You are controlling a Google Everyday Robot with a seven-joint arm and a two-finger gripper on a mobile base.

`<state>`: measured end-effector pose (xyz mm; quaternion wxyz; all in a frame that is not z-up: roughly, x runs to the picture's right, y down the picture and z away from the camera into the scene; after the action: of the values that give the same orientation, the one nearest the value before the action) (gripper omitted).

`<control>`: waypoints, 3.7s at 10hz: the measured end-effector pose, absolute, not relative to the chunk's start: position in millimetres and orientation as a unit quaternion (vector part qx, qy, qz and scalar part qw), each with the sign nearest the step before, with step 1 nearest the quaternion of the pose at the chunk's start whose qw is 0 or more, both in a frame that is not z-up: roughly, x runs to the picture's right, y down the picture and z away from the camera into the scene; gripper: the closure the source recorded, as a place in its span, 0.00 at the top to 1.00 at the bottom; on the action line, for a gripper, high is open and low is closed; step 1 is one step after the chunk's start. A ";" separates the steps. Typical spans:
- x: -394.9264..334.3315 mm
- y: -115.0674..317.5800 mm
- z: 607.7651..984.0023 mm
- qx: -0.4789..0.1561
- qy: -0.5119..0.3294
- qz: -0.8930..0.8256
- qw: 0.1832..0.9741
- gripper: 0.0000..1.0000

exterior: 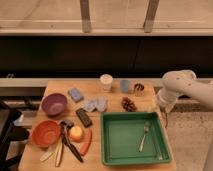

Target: Place fork in red bowl

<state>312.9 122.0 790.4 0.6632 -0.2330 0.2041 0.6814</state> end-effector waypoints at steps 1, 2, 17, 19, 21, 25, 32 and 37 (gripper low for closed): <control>312.9 121.9 790.4 -0.233 0.204 0.681 0.663 0.66; 312.9 122.0 790.4 -0.233 0.204 0.681 0.663 0.66; 312.7 122.1 790.2 -0.233 0.205 0.681 0.663 0.66; 304.8 121.9 786.1 -0.229 0.213 0.666 0.677 0.66; 276.0 124.5 778.4 -0.226 0.222 0.648 0.693 0.66; 255.3 161.2 763.5 -0.222 0.258 0.638 0.691 0.66; 241.9 235.2 780.1 -0.294 0.308 0.623 0.656 0.66; 247.3 262.0 808.3 -0.325 0.343 0.621 0.626 0.58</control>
<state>247.3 262.0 808.3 0.6258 -0.3246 0.3433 0.6206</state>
